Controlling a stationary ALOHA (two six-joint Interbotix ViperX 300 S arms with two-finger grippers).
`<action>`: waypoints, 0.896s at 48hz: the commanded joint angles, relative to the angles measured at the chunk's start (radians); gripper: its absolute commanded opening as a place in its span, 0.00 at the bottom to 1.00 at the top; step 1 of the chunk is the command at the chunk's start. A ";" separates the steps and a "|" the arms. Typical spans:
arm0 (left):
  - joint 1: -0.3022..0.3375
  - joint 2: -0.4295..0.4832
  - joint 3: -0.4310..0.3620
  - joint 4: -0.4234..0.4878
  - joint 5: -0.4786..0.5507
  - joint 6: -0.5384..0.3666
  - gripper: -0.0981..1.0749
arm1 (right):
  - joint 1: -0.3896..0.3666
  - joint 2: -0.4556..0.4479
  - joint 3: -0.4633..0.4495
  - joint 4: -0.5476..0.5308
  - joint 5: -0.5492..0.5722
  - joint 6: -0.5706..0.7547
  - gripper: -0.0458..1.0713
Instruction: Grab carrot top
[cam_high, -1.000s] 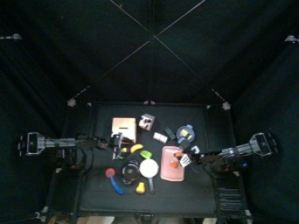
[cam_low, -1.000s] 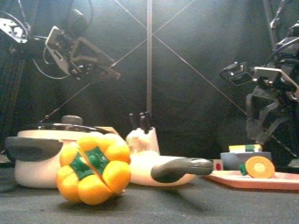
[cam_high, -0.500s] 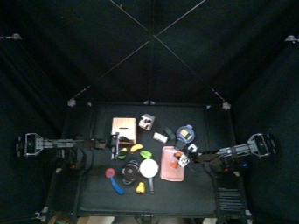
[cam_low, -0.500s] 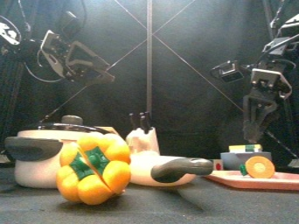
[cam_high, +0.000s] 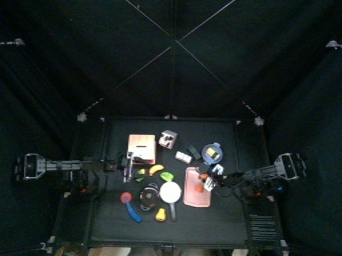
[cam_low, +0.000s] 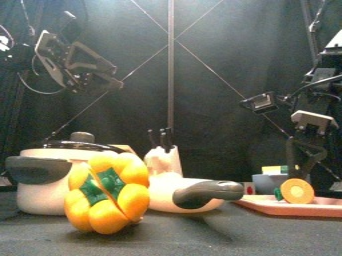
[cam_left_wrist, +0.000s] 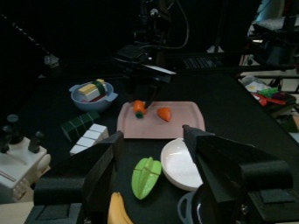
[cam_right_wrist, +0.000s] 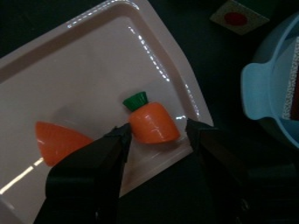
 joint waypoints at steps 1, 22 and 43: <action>0.002 -0.006 -0.006 -0.005 -0.009 0.002 0.86 | -0.012 0.002 -0.012 -0.005 -0.020 -0.002 0.83; 0.002 -0.005 -0.002 -0.014 -0.009 0.000 0.86 | -0.041 0.061 -0.023 -0.003 -0.086 0.000 0.78; 0.002 -0.005 0.003 -0.032 -0.009 0.000 0.86 | -0.035 0.017 -0.069 0.002 -0.046 0.000 0.68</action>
